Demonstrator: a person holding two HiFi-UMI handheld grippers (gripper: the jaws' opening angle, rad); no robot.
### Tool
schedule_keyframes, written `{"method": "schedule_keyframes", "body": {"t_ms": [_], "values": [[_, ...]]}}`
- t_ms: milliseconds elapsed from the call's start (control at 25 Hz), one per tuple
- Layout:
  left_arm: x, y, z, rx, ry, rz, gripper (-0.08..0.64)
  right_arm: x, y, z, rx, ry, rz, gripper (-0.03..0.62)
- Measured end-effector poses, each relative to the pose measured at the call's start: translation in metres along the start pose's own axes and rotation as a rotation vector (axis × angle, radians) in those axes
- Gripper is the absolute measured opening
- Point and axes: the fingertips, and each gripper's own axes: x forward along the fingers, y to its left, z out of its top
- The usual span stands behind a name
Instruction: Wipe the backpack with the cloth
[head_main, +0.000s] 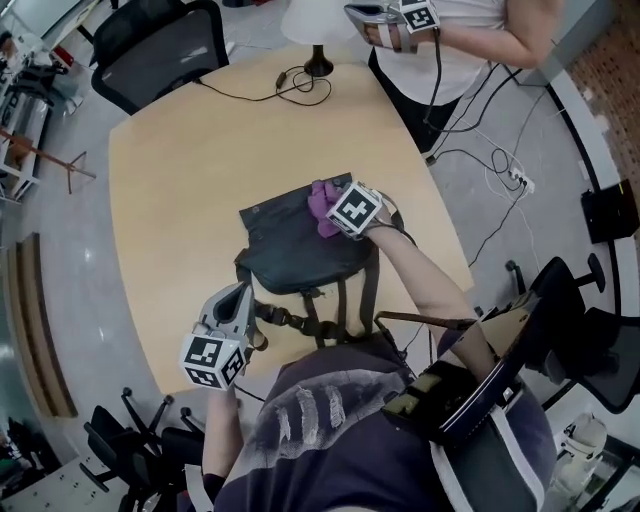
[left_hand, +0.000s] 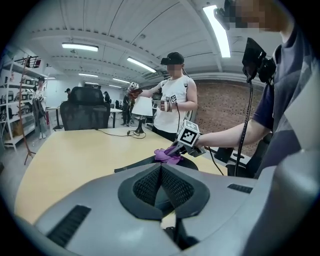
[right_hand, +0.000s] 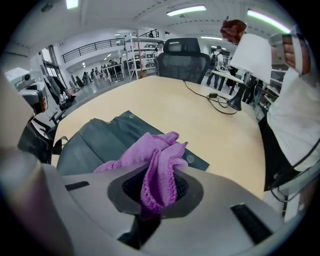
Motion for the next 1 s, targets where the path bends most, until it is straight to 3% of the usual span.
{"method": "schedule_keyframes", "body": {"t_ms": [280, 440, 520, 600, 720, 840, 1000], "values": [[0.007, -0.02, 0.016, 0.013, -0.021, 0.005, 0.006, -0.027, -0.062, -0.023, 0.038, 0.011, -0.097, 0.032], [0.016, -0.038, 0.022, 0.026, -0.02, 0.006, 0.006, -0.07, -0.106, -0.021, 0.028, -0.051, -0.249, 0.032], [0.021, -0.045, 0.021, 0.03, -0.011, 0.01, 0.006, -0.087, -0.108, -0.021, -0.013, -0.077, -0.285, 0.032], [0.027, -0.056, 0.02, 0.034, -0.002, 0.012, 0.006, -0.086, -0.093, -0.032, -0.061, -0.071, -0.265, 0.032], [0.041, -0.077, 0.021, 0.053, 0.005, 0.012, 0.006, -0.064, -0.062, -0.055, -0.083, -0.053, -0.163, 0.032], [0.051, -0.095, 0.023, 0.07, 0.012, 0.031, 0.006, -0.053, -0.036, -0.071, -0.018, -0.097, -0.048, 0.032], [0.043, -0.096, 0.019, 0.035, 0.011, 0.085, 0.006, -0.054, -0.02, -0.069, 0.022, -0.148, 0.014, 0.032]]}}
